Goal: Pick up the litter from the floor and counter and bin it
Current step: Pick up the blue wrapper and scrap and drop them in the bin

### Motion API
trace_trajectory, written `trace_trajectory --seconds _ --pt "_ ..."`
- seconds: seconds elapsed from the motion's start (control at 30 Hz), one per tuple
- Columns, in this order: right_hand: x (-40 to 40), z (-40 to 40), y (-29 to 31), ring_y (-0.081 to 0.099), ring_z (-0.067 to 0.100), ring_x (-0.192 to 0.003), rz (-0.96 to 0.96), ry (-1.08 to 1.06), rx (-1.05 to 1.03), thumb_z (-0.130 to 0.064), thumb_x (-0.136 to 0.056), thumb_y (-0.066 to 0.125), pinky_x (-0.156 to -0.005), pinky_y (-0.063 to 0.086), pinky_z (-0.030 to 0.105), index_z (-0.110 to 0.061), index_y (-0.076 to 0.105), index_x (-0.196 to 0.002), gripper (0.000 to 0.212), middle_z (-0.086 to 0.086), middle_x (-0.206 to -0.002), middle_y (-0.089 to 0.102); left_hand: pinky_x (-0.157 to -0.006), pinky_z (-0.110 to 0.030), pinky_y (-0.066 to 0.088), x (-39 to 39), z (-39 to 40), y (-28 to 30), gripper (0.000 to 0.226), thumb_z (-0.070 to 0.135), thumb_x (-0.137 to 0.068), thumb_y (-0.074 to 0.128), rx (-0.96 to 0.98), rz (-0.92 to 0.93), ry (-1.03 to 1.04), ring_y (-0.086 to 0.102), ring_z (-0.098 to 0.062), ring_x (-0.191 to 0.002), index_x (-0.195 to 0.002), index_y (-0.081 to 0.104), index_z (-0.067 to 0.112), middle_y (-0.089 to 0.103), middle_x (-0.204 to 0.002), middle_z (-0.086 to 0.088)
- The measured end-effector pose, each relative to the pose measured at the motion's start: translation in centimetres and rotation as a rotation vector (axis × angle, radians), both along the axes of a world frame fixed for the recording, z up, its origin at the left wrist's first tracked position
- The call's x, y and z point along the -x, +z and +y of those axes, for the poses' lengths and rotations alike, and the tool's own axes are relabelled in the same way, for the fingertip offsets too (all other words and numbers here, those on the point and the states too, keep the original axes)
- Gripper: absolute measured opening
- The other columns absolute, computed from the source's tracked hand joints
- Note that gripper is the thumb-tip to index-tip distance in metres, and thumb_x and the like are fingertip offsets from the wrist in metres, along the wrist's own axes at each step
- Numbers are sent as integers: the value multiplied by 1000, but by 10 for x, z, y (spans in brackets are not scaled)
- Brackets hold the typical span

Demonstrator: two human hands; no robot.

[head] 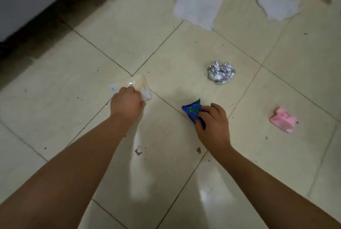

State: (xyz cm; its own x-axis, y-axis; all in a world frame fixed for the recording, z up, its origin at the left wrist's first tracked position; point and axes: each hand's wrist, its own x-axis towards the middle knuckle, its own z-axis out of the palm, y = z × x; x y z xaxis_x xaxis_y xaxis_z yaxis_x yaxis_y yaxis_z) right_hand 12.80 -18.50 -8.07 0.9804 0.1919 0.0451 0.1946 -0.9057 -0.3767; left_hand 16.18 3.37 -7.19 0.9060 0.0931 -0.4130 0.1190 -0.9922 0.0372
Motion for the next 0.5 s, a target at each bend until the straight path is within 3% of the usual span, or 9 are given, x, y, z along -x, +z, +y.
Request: trace_trajectory --seconds 0.1,0.17,0.23,0.3,0.4,0.5 --pt "4 6 -5 70 38 -85 54 12 38 -18 -71 48 -85 55 48 -4 75 -68 30 11 -78 76 -78 -37 48 3 1 -6 27 15 -95 48 28 -62 -39 55 -33 -109 -112 65 3 62 -114 -18" --pt "5 6 -7 70 37 -82 28 11 74 -19 -70 50 -80 54 53 -6 75 -66 29 9 -75 75 -67 -39 51 5 -1 -6 18 -4 -83 58 52 -144 -129 64 -39 -88 -95 71 -6 68 -93 -27" --pt "4 7 -7 66 30 -72 -46 -11 83 -21 -70 47 -75 52 41 -7 75 -60 33 8 -65 70 -54 -38 53 6 -2 -2 10 -16 -63 71 55 -164 -237 66 -40 -60 -72 72 -11 67 -64 -29" --pt "3 9 -4 57 25 -66 -108 -43 79 -22 -69 46 -68 40 29 -8 72 -53 34 7 -55 63 -41 -30 50 4 -6 2 16 -16 -46 81 42 -226 -294 61 -32 -40 -55 70 -7 60 -45 -22" --pt "-2 2 9 57 24 -52 -129 -101 104 -22 -68 43 -63 28 27 -11 69 -46 35 4 -45 56 -34 -21 44 4 -23 16 23 -11 -40 86 85 -282 -359 58 -28 -37 -52 69 -1 59 -43 -16" --pt "-1 -13 40 48 20 -40 -87 -154 79 -19 -67 41 -57 26 23 -10 59 -39 35 4 -35 51 -36 -23 44 11 -45 49 23 -13 -43 84 112 -257 -365 59 -29 -39 -55 67 -3 59 -47 -18"
